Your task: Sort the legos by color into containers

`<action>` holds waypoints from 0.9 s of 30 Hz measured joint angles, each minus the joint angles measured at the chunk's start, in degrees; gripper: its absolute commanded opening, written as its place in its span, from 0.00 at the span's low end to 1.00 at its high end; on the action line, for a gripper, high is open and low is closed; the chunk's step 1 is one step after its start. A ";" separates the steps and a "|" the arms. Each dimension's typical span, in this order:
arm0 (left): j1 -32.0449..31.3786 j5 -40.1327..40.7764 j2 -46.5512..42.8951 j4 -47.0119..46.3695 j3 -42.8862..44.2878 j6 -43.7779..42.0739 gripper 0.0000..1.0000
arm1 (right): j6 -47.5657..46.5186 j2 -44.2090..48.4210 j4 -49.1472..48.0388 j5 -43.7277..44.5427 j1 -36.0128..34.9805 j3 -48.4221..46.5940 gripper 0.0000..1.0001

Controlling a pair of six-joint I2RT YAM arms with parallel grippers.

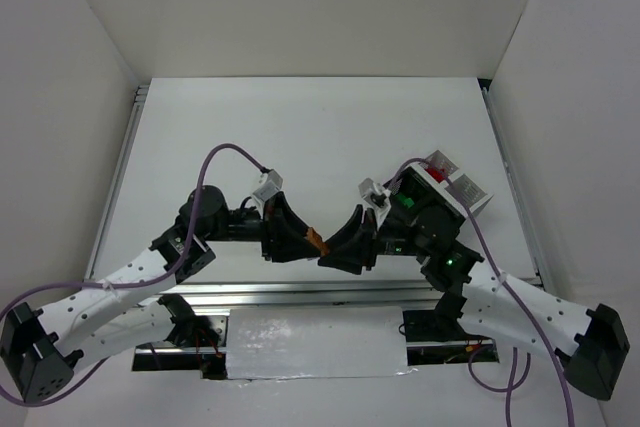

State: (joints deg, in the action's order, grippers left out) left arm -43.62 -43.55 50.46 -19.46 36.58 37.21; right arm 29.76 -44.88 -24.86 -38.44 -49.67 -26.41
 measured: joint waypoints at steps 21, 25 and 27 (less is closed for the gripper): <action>-0.24 20.06 -2.54 21.99 3.93 -4.48 0.00 | 8.55 10.32 41.70 59.76 22.71 -12.33 0.00; -0.26 23.10 -1.77 24.87 4.20 -4.46 0.00 | 13.09 6.97 49.18 65.57 37.75 -15.19 0.00; -0.26 23.98 -1.38 26.10 4.20 -4.46 0.00 | 13.92 5.88 51.06 64.17 43.47 -15.15 0.00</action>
State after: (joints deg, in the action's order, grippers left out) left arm -43.88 -19.57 49.08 6.63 40.77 32.75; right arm 43.68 -39.00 26.20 25.74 -6.20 -41.56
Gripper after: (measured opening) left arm 0.479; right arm 0.437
